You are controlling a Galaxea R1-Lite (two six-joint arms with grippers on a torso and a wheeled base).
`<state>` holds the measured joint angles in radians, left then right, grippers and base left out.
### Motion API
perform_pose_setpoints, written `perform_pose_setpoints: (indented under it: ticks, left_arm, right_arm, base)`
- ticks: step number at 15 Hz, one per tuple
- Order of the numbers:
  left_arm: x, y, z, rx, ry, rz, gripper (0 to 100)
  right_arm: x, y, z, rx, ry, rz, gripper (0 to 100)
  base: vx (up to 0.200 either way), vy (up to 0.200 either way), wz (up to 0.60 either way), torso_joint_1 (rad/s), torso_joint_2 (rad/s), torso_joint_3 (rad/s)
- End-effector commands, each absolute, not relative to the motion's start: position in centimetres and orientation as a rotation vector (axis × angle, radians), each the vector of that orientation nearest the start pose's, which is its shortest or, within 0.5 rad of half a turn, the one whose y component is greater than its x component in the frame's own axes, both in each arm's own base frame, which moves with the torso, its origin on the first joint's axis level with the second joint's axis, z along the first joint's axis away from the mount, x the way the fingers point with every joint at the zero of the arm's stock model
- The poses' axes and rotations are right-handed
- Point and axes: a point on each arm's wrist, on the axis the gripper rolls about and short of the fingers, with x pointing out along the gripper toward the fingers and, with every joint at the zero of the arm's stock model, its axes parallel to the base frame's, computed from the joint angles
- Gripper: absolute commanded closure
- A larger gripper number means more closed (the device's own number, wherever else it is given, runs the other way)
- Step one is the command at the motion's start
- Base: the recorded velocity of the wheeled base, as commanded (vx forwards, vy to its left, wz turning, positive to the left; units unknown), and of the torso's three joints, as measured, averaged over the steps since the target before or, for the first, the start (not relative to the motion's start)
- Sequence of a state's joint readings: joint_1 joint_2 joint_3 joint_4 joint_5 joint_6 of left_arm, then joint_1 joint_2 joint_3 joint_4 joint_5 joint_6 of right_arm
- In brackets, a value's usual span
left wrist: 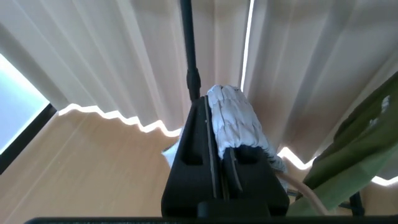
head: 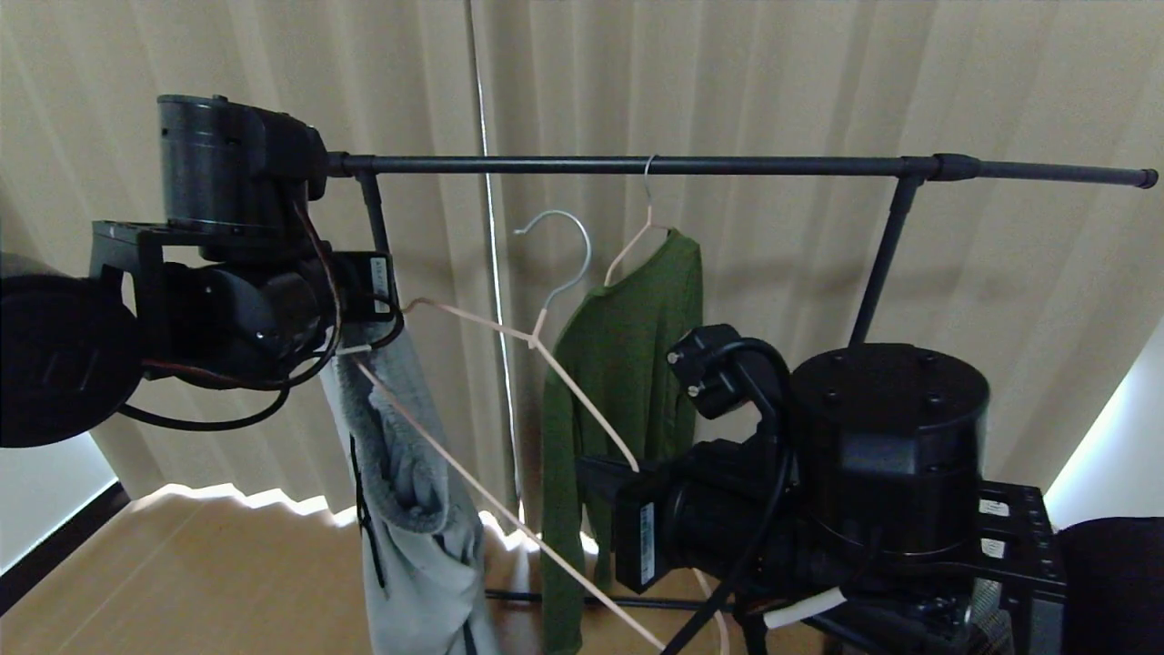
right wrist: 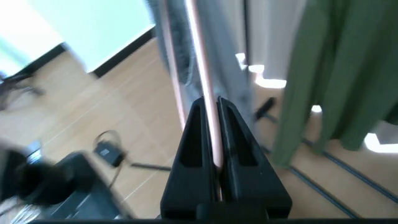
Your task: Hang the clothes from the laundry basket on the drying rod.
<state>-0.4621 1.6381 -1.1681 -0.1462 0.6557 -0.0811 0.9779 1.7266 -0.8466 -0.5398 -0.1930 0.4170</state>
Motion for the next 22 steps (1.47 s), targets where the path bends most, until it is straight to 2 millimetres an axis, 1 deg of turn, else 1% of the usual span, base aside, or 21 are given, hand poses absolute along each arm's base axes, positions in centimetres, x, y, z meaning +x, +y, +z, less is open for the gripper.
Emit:
perform_pose_setpoints:
  ticks: [1,4,6,8,9,11,13,14,15,19,20,22]
  left_arm:
    - [27.7,-12.3,25.6,0.093,0.268,0.204,100]
    - [27.4,-12.7,25.8,0.092,0.262,0.187,100]
    - [27.2,-13.2,25.8,0.091,0.259,0.173,100]
    - [26.9,-13.8,25.7,0.078,0.259,0.152,100]
    - [26.4,-14.0,26.0,0.072,0.252,0.139,100]
    - [25.6,-14.1,26.4,0.069,0.241,0.119,100]
    - [24.0,-14.6,26.6,0.070,0.235,0.076,100]
    - [23.1,-15.0,26.7,0.073,0.232,0.044,100]
    - [21.8,-15.8,26.5,0.082,0.234,-0.009,100]
    - [20.1,-17.4,25.8,0.105,0.249,-0.109,100]
    - [19.4,-17.8,25.7,0.106,0.259,-0.182,100]
    - [18.6,-17.2,25.5,0.107,0.272,-0.258,100]
  right_arm:
    - [18.7,27.0,16.5,0.184,0.459,0.674,100]
    - [19.4,28.2,15.3,0.178,0.485,0.667,100]
    - [19.0,29.1,15.2,0.191,0.495,0.687,100]
    - [19.2,29.7,14.9,0.198,0.501,0.686,100]
    - [19.6,29.9,14.8,0.200,0.497,0.673,100]
    - [20.7,29.5,14.7,0.209,0.489,0.636,100]
    - [21.2,29.5,14.9,0.232,0.484,0.625,100]
    - [21.2,29.5,15.0,0.245,0.482,0.623,100]
    - [21.3,29.6,14.9,0.249,0.479,0.623,100]
    - [21.3,29.8,15.4,0.260,0.464,0.630,100]
    - [21.4,29.8,15.6,0.264,0.458,0.630,100]
    - [21.4,29.5,15.9,0.271,0.450,0.625,100]
  base:
    - [0.000,0.000,0.00,0.000,0.00,0.000]
    - [0.000,0.000,0.00,0.000,0.00,0.000]
    - [0.000,0.000,0.00,0.000,0.00,0.000]
    - [0.000,0.000,0.00,0.000,0.00,0.000]
    - [0.000,0.000,0.00,0.000,0.00,0.000]
    - [0.000,0.000,0.00,0.000,0.00,0.000]
    - [0.000,0.000,0.00,0.000,0.00,0.000]
    - [0.000,0.000,0.00,0.000,0.00,0.000]
    - [0.000,0.000,0.00,0.000,0.00,0.000]
    - [0.000,0.000,0.00,0.000,0.00,0.000]
    - [0.000,0.000,0.00,0.000,0.00,0.000]
    - [0.000,0.000,0.00,0.000,0.00,0.000]
